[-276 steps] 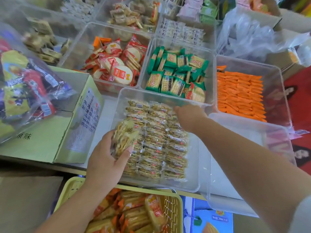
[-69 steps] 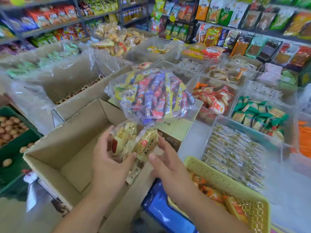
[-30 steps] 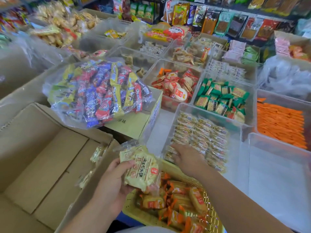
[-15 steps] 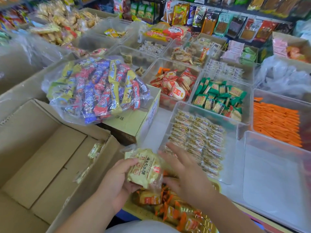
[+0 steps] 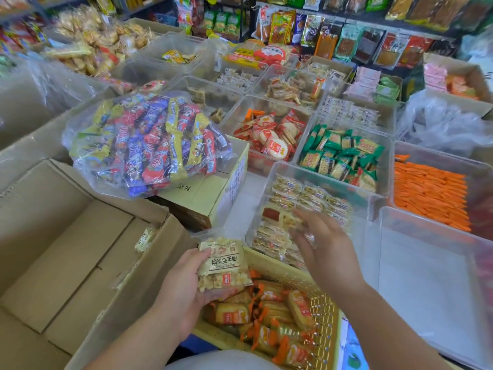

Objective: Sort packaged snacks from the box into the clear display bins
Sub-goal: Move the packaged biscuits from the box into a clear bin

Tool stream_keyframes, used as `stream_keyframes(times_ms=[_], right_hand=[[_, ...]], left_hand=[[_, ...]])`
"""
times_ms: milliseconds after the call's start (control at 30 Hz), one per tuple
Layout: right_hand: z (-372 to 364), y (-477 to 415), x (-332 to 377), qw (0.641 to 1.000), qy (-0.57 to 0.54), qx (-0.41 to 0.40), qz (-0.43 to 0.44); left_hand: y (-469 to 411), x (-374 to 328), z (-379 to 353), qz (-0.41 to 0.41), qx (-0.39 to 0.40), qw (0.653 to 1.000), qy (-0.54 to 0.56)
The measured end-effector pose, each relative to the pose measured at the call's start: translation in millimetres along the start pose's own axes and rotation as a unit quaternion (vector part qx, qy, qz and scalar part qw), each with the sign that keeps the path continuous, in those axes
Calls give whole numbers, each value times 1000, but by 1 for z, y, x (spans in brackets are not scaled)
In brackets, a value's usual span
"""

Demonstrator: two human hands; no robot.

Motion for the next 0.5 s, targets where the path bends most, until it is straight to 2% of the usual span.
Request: stream_keyframes(times_ms=[133,300,367,500], right_hand=[[-23,-31,-31,990,67,69,-107],[-72,-49,-50,934,169,235,-211],[-91,-50,-50,906,188,314,-214],[-98,-44,-54,916,117,327,-201]], left_hand=[[7,-5,3,-15,6,1000,6],[13,-9,7,-22,16,999,25],[13,-10,9,-24,15,999,37],[11,-10,14,-22,21,999,42]])
Point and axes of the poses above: each hand's wrist, its own y-axis away from the middle knuckle, its own z-axis out of the back of the hand, x = y × z, the point moved 4 cm from there along -y, towards the middle knuckle, and after that the axes turned 12 degrees about x, right-handed, at the moved point
